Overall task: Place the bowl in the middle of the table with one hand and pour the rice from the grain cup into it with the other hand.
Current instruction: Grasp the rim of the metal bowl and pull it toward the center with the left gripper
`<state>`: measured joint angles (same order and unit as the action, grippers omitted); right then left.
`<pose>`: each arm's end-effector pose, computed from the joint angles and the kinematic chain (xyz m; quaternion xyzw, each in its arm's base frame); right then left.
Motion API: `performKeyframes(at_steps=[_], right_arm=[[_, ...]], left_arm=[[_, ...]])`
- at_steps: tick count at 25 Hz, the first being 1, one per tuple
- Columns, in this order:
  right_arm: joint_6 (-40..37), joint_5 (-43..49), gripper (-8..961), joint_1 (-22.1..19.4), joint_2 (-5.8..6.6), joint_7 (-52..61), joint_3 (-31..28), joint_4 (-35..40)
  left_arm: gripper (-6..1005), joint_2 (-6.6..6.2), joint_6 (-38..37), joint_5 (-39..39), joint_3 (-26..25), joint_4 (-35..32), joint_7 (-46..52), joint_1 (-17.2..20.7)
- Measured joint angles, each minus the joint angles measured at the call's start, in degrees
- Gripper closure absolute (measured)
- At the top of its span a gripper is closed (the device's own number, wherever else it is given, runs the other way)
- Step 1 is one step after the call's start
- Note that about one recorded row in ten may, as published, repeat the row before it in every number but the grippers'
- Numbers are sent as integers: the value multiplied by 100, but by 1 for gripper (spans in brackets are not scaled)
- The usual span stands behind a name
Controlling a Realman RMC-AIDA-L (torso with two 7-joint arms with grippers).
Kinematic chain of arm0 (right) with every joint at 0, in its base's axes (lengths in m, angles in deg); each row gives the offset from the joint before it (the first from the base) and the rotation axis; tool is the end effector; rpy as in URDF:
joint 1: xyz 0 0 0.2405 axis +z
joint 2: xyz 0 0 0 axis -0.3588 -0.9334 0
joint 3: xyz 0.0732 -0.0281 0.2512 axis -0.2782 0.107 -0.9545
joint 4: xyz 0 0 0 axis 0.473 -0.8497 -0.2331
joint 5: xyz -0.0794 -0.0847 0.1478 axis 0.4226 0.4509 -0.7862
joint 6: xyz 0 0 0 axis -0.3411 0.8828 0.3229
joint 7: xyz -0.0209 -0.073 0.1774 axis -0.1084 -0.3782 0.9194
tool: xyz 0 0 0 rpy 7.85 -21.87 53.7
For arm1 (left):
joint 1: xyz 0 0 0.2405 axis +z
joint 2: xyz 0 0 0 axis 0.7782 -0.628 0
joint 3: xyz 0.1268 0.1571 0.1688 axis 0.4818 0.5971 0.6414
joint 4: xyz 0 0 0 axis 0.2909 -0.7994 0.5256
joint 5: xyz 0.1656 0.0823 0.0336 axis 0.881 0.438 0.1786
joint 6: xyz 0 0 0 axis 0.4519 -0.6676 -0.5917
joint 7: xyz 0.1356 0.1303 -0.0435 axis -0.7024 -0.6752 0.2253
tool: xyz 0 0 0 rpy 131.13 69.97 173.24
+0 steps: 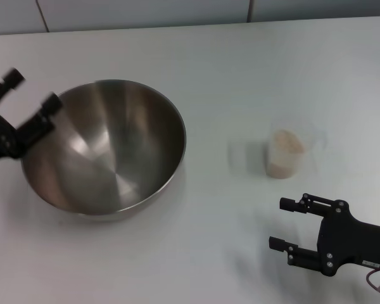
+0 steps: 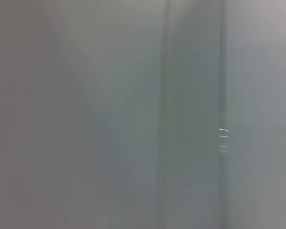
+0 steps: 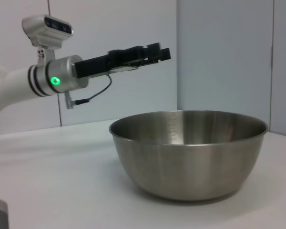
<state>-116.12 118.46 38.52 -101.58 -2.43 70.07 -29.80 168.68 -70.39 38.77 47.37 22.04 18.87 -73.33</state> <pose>0.2956 0.2229 -0.0754 -0.9340 0.1062 0.2799 0.1949 -0.2679 0.3032 0.0087 -0.7980 -0.1454 -0.4393 0.3860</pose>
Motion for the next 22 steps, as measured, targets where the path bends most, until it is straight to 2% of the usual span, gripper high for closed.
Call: performKeyframes(at_steps=[1, 5, 14, 17, 22], right_arm=[[0, 0, 267, 0, 0, 0, 0, 0], [0, -2, 267, -13, 0, -4, -23, -13], [1, -2, 267, 1, 1, -8, -36, -13], [7, -2, 267, 9, 0, -9, -35, -13], [6, -2, 267, 31, 1, -11, -35, -10]], left_arm=[[139, 0, 0, 0, 0, 0, 0, 0], [139, -10, 324, -3, -545, 176, -290, -123], [138, -36, 527, 25, -530, 61, -140, -218], [138, -40, 839, 164, -205, -375, 399, -343], [138, -36, 1594, 226, 1092, -1553, 2143, -436]])
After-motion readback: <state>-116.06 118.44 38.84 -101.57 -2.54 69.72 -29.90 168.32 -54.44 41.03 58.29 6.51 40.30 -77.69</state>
